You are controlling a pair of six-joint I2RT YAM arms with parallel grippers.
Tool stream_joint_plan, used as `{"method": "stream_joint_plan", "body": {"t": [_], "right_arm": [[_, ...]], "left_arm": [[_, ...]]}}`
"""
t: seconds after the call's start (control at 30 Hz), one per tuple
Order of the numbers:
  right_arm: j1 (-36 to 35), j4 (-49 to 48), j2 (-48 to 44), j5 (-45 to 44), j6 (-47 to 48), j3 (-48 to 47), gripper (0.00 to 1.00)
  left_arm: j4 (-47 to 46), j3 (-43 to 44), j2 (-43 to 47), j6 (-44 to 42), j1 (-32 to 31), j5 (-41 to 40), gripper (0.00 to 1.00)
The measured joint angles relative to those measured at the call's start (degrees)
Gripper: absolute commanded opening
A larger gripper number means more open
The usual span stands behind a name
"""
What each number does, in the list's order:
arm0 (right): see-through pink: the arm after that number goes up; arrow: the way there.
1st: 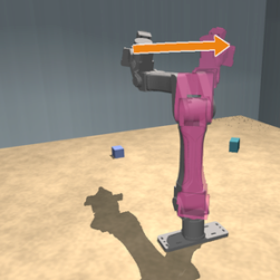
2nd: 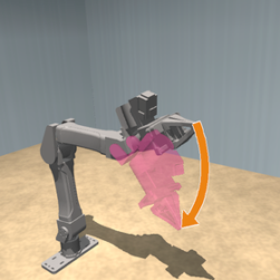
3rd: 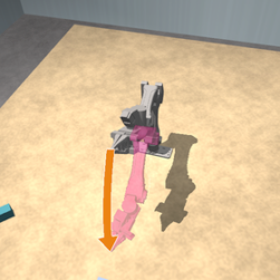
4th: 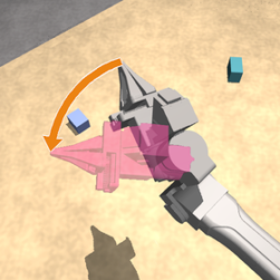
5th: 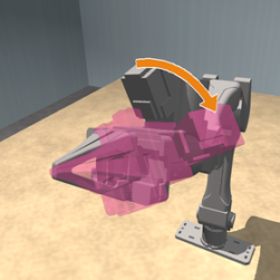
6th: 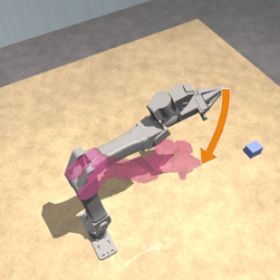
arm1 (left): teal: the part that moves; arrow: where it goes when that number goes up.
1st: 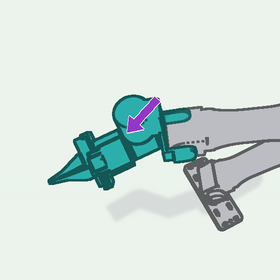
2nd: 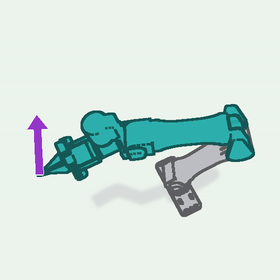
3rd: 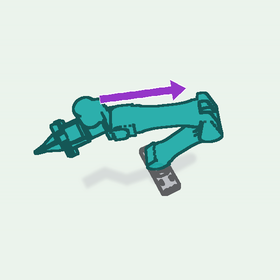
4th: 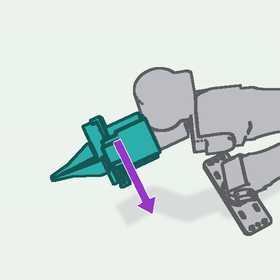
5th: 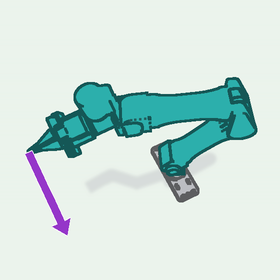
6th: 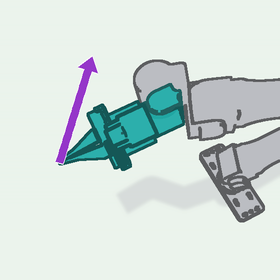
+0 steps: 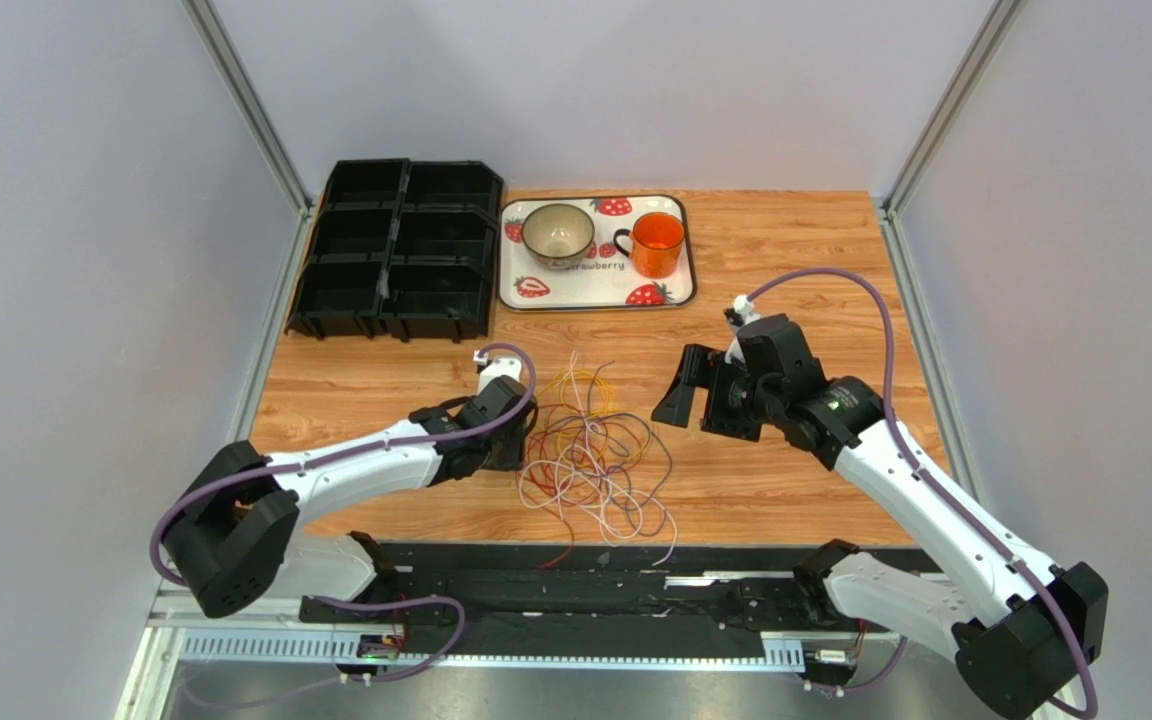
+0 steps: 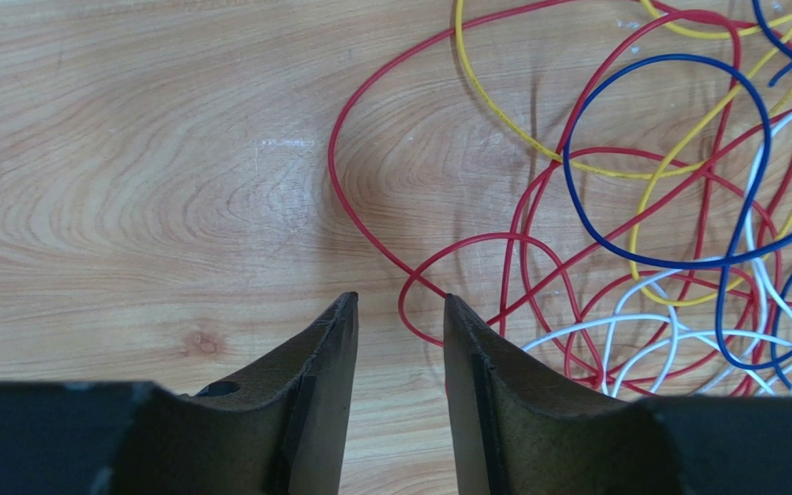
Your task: Untangle the cables
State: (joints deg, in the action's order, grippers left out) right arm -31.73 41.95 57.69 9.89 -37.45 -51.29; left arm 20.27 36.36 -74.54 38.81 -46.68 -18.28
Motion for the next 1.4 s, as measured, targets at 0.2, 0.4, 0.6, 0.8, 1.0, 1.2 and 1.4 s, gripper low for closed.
{"method": "stream_joint_plan", "body": {"t": [0.2, 0.4, 0.6, 0.8, 1.0, 1.2, 1.4], "right_arm": [[-0.13, -0.7, 0.85, -0.39, -0.04, 0.0, 0.88], [-0.15, -0.72, 0.85, -0.46, -0.02, 0.0, 0.87], [-0.35, -0.79, 0.85, -0.59, -0.02, 0.0, 0.87], [-0.59, -1.09, 0.96, -0.61, -0.04, 0.0, 0.88], [-2.03, -2.4, 1.22, -0.61, -0.13, 0.04, 0.88], [-3.15, -2.49, 1.44, -0.66, -0.24, 0.04, 0.88], [-3.58, -4.63, -1.66, -0.52, -0.2, 1.25, 0.91]], "left_arm": [[-1.44, -0.09, -3.48, 0.09, 0.0, 0.24, 0.3], [-2.03, 1.33, -5.97, -0.02, 0.0, 0.33, 0.02], [4.28, 6.05, -5.2, -0.35, 0.0, 0.44, 0.0], [17.55, 20.85, 2.16, -2.08, -0.07, 0.31, 0.0], [29.11, 44.35, 4.68, -6.1, -0.11, 0.24, 0.0], [32.3, 63.84, 4.63, -12.5, -0.17, 0.72, 0.0], [28.04, 64.11, 10.05, -17.09, -0.22, 3.93, 0.0]]}}
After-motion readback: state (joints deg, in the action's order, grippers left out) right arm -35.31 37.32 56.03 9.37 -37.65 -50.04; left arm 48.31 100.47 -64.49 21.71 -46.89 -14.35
